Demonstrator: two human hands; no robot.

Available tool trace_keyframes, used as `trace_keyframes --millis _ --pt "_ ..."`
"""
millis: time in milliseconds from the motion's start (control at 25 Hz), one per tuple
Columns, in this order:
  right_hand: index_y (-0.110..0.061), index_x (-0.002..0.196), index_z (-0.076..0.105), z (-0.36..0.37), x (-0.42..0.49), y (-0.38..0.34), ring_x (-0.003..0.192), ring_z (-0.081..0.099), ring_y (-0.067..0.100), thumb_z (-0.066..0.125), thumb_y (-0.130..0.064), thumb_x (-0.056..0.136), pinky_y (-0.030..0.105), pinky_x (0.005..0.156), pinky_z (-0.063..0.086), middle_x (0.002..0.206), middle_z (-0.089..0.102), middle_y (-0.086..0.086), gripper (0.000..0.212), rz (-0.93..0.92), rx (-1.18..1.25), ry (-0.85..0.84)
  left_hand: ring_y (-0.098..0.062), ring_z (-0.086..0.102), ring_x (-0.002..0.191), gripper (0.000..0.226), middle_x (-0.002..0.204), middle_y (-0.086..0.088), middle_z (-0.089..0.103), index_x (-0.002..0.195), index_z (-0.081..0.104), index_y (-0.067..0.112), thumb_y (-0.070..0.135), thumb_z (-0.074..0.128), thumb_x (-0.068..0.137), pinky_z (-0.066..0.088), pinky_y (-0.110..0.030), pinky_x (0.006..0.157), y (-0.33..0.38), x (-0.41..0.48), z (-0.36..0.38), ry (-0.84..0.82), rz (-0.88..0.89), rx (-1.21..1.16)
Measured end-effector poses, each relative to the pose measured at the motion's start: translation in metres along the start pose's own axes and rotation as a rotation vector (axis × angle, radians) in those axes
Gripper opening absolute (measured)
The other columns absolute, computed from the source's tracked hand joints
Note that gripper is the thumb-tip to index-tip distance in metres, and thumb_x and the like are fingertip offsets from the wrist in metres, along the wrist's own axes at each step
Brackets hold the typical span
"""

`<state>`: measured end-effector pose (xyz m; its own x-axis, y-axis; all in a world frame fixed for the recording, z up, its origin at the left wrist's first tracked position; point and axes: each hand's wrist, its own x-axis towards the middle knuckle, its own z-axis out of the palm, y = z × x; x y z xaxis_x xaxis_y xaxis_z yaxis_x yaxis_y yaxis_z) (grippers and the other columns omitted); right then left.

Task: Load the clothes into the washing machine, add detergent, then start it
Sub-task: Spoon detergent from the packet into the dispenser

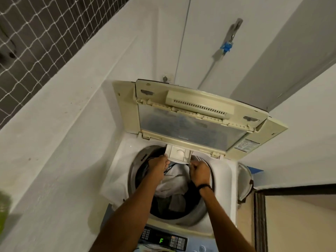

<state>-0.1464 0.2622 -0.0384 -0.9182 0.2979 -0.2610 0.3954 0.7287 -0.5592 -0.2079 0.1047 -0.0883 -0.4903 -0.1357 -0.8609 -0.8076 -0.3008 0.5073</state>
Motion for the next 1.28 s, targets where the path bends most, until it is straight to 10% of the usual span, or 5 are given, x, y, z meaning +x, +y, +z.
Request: trace_keyframes --millis 400,560,720,1120,1280 --pt "-0.008 0.125 0.063 0.009 -0.028 -0.007 0.108 0.060 0.029 0.055 -0.005 0.093 0.035 0.095 0.050 0.120 0.061 0.015 0.033 -0.152 -0.107 0.106 -0.014 0.054 0.059 0.020 0.062 -0.005 0.065 0.070 0.064 0.007 0.012 0.072 0.087 0.043 -0.025 0.057 -0.001 0.008 -0.004 -0.034 -0.030 -0.013" --pt "-0.005 0.104 0.075 -0.002 -0.027 -0.009 0.076 0.068 0.025 0.063 -0.012 0.092 0.020 0.067 0.048 0.085 0.074 0.013 0.019 0.243 0.359 0.241 -0.014 0.063 0.066 0.015 0.072 -0.007 0.070 0.077 0.066 0.005 0.014 0.073 0.087 0.052 -0.024 0.064 0.002 -0.008 -0.005 -0.043 -0.025 -0.059" --pt "0.003 0.093 0.073 -0.021 -0.044 -0.014 0.048 0.053 0.012 0.062 -0.003 0.091 0.020 0.049 0.048 0.057 0.064 0.005 0.013 0.617 1.136 0.085 -0.013 0.067 0.079 0.012 0.085 -0.006 0.072 0.091 0.068 0.007 0.019 0.067 0.093 0.055 -0.022 0.067 0.008 -0.034 -0.015 -0.116 -0.012 -0.136" --pt "0.007 0.123 0.058 -0.050 -0.108 -0.101 0.051 0.055 0.003 0.051 -0.008 0.098 0.010 0.043 0.045 0.071 0.059 0.005 0.031 0.461 1.539 -0.236 -0.022 0.067 0.079 0.010 0.087 -0.014 0.074 0.089 0.070 0.004 0.013 0.065 0.091 0.052 -0.029 0.072 0.051 -0.192 -0.116 -0.067 0.422 -0.280" --pt "-0.001 0.111 0.067 -0.062 -0.141 -0.166 0.052 0.054 0.003 0.091 -0.019 0.052 0.010 0.042 0.044 0.071 0.059 0.003 0.066 0.269 1.525 -0.550 -0.015 0.069 0.073 0.007 0.084 -0.012 0.074 0.088 0.073 0.014 0.011 0.067 0.091 0.053 -0.021 0.066 0.056 -0.290 -0.176 0.029 0.736 -0.301"
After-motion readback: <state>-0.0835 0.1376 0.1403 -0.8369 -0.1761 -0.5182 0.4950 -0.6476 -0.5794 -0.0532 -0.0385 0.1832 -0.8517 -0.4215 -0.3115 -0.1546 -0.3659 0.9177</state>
